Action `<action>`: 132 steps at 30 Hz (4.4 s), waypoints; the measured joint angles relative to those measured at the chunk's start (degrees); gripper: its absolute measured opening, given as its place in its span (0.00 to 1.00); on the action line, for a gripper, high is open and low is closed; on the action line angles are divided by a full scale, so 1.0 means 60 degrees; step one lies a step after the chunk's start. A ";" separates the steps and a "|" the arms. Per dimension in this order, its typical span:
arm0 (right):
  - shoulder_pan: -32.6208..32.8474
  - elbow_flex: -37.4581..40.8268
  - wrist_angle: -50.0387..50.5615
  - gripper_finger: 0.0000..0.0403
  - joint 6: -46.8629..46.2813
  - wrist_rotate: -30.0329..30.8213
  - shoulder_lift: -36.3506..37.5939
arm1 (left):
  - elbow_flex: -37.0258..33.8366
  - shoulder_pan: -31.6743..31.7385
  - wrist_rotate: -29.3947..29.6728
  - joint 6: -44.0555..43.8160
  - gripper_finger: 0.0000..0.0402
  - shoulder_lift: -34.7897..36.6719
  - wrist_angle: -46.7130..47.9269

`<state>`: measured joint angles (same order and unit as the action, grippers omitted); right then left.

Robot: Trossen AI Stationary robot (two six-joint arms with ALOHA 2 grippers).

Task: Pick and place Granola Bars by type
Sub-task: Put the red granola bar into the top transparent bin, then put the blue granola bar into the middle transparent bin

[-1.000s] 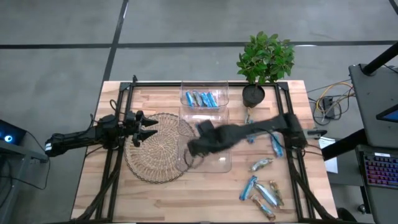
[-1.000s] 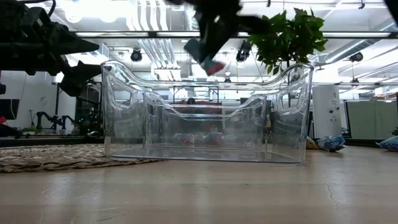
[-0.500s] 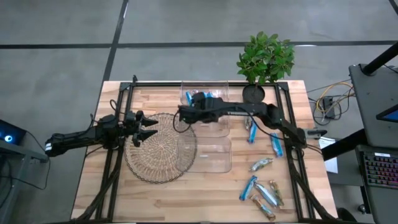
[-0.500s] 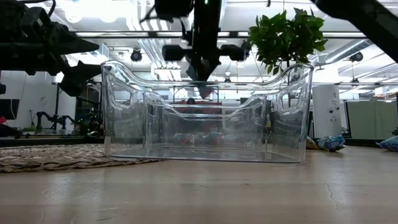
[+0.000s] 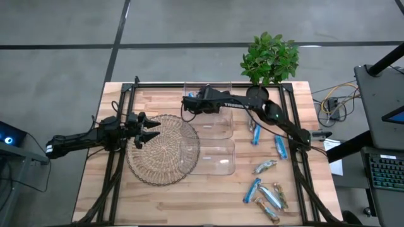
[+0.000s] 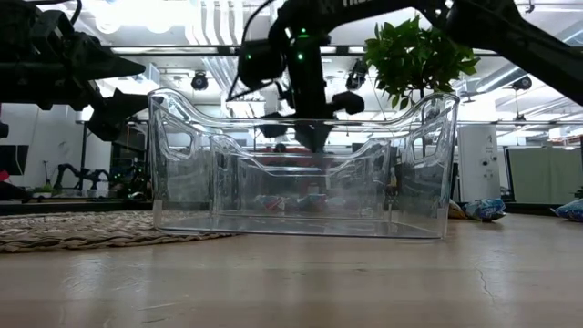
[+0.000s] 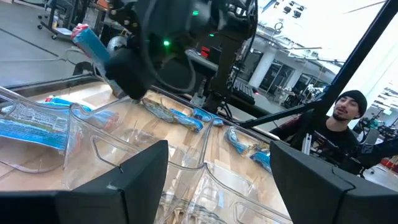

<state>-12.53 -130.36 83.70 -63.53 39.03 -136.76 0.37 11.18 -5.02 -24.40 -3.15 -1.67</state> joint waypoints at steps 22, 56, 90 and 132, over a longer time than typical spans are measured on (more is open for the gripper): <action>-0.0863 0.1417 0.0432 0.02 -0.0385 -0.0858 0.0002 | 0.0001 0.0002 0.0000 0.0000 0.65 0.0000 0.0000; -0.0815 0.1459 0.0009 0.36 0.0853 -0.0971 0.1404 | -0.0001 0.0003 -0.0003 -0.0003 0.65 0.0001 0.0000; 0.4376 0.5685 -0.0164 0.41 0.3574 -0.0537 0.5327 | 0.0002 0.0000 0.0000 0.0000 0.65 0.0002 0.0000; 0.5765 1.2627 -0.0331 0.57 -0.7113 -0.4806 0.9034 | 0.0001 0.0000 -0.0003 0.0000 0.65 0.0001 0.0000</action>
<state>22.06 -54.60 81.72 -106.21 10.20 -82.56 0.38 11.18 -5.04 -24.40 -3.14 -1.67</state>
